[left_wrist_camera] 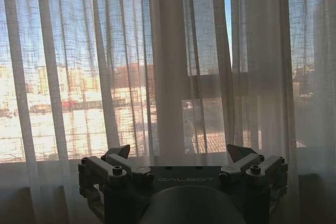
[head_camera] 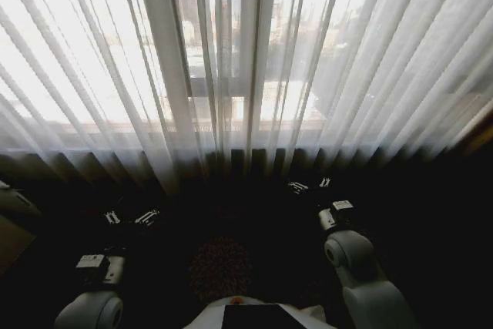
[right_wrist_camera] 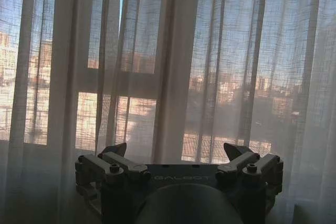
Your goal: Open the curtains by pulling them apart, changing their state from closed to fully open.
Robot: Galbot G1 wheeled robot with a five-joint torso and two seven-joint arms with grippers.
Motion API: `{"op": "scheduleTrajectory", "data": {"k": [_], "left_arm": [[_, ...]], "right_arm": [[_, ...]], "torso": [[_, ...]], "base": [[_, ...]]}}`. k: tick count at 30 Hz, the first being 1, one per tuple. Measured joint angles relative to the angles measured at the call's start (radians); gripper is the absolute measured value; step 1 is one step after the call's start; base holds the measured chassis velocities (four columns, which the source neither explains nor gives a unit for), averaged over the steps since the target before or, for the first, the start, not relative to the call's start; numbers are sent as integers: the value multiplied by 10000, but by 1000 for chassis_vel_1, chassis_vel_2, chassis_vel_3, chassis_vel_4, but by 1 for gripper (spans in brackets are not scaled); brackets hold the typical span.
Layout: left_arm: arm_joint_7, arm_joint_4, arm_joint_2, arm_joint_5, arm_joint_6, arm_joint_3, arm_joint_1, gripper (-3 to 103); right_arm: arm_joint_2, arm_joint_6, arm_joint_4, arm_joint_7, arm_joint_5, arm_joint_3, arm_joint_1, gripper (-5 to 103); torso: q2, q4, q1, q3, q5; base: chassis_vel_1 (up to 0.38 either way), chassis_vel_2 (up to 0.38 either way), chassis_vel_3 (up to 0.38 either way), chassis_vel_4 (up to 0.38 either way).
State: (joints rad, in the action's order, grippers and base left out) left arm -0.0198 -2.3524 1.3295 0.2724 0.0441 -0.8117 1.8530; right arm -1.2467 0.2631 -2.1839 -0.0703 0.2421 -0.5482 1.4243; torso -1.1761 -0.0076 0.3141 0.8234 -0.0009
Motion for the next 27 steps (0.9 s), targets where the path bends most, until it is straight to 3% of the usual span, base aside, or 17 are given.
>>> {"op": "scheduleTrajectory", "data": {"k": [8, 15, 27], "left_arm": [[43, -15, 76, -81, -48, 44, 47, 100], [65, -18, 113, -133, -102, 27, 108, 100], [217, -13, 140, -173, -270, -6, 167, 100]], "right_arm": [[-39, -113, 87, 45, -72, -8, 73, 100], [-74, -182, 175, 122, -231, -14, 110, 100], [-98, -260, 176, 126, -230, -12, 135, 100]], "torso": [[2, -3, -1, 2, 26], [1, -1, -2, 2, 6], [0, -2, -5, 1, 15]], "base": [[-6, 1, 8, 1], [-19, -15, 34, 35], [3, 163, -4, -175]]}}
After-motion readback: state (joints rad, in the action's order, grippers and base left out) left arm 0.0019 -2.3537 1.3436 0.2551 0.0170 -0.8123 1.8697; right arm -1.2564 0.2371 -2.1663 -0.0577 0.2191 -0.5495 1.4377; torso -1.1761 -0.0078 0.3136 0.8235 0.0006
